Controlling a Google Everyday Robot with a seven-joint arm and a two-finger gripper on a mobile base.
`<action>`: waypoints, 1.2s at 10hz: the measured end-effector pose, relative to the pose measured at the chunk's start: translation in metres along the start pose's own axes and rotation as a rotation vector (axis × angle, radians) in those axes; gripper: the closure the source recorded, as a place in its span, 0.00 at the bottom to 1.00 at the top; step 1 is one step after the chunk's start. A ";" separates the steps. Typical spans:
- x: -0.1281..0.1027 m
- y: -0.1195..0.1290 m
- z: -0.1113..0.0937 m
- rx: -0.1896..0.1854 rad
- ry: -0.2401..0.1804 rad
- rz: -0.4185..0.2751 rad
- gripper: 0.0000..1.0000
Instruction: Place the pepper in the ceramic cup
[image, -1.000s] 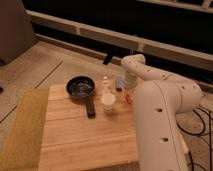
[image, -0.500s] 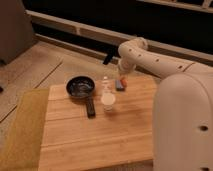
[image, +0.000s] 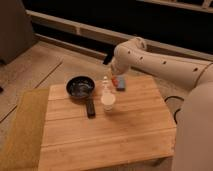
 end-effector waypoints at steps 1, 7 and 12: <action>0.000 0.009 0.000 -0.025 -0.007 -0.003 1.00; 0.000 0.023 0.001 -0.059 -0.012 -0.010 1.00; -0.007 0.047 0.006 -0.061 -0.059 -0.069 1.00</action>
